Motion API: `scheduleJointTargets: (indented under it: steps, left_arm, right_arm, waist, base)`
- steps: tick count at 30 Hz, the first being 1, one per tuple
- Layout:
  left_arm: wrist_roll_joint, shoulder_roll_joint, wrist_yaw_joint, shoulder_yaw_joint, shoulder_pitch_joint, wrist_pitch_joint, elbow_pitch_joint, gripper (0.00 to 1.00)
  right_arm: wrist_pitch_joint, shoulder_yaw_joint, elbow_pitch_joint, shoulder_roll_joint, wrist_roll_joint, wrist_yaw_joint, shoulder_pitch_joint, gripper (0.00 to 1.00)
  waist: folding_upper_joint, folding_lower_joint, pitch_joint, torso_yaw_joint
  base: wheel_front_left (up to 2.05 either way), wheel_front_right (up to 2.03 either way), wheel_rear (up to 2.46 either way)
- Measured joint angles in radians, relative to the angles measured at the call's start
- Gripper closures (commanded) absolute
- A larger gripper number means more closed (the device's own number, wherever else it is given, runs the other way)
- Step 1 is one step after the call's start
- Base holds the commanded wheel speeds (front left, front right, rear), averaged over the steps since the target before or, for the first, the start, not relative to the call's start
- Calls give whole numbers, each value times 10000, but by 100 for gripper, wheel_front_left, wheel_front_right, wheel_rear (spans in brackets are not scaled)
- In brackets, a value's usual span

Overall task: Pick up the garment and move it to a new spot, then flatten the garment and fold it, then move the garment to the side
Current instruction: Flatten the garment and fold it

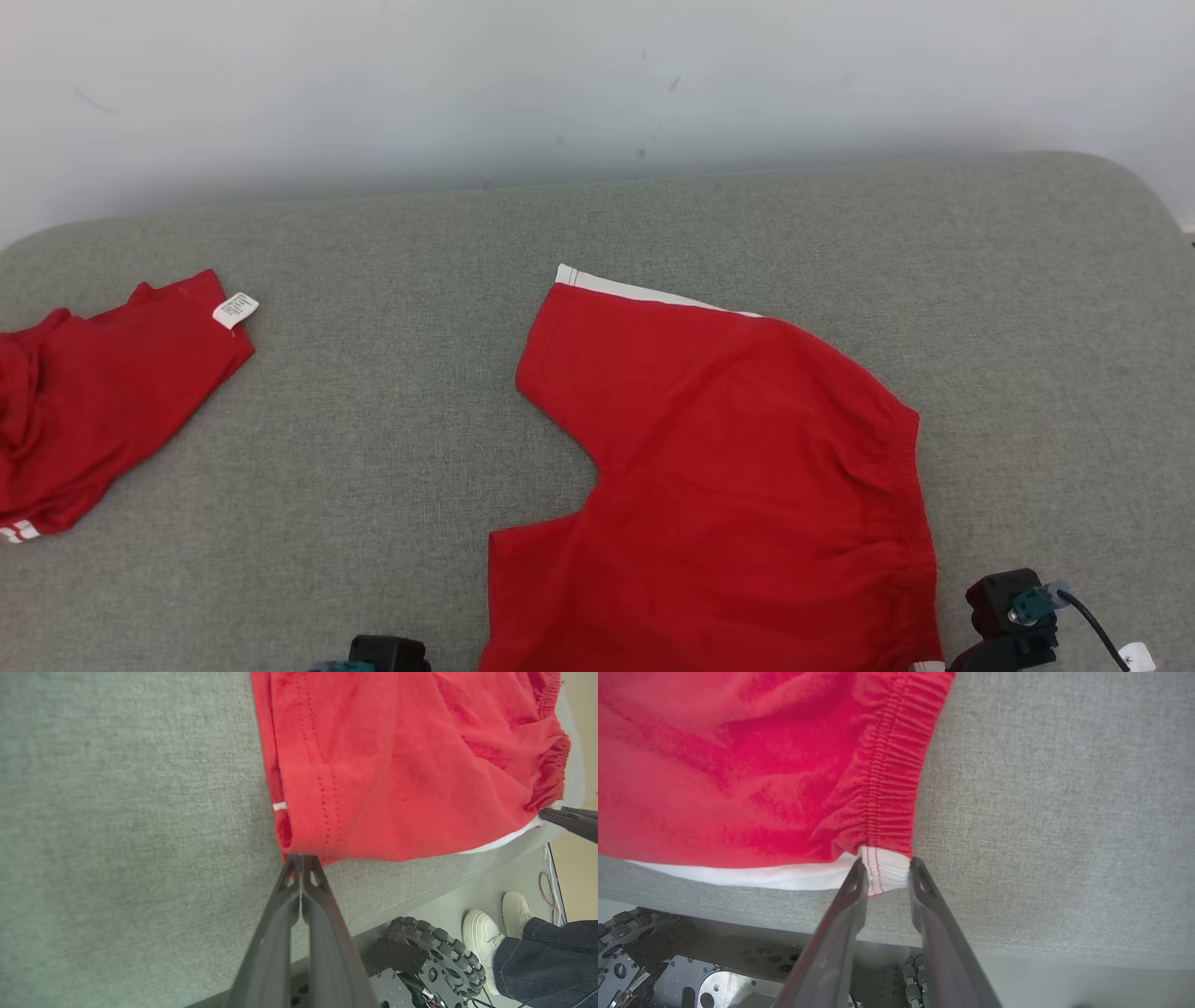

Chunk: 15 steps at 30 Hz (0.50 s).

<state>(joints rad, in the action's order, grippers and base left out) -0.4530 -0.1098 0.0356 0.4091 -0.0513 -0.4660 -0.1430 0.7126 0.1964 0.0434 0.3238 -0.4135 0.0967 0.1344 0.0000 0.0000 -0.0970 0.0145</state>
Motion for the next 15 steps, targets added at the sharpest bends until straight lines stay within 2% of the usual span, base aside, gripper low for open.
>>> scheduleJointTargets:
  steps: [1,2,3,5,15]
  left_arm:
    - [0,0,0,0,0,0,0,100]
    - [0,-4,0,0,0,0,0,100]
    - [0,-4,0,0,0,0,0,100]
    - [0,-2,0,-2,0,0,0,100]
    - [-134,17,-13,-362,195,380,428,100]
  right_arm:
    - [0,0,0,0,0,0,0,61]
    - [0,8,-48,-12,-2,0,2,68]
    - [0,12,-79,-19,-2,0,2,76]
    - [-4,15,-88,-33,-2,0,2,100]
    - [-508,-299,487,-38,-144,-4,-12,100]
  waist:
    - [0,0,0,0]
    - [0,0,-5,7]
    - [0,0,-8,14]
    - [0,0,-10,26]
    - [0,0,133,36]
  base:
    - [0,0,0]
    - [0,0,0]
    - [0,0,0]
    - [0,0,0]
    - [0,0,0]
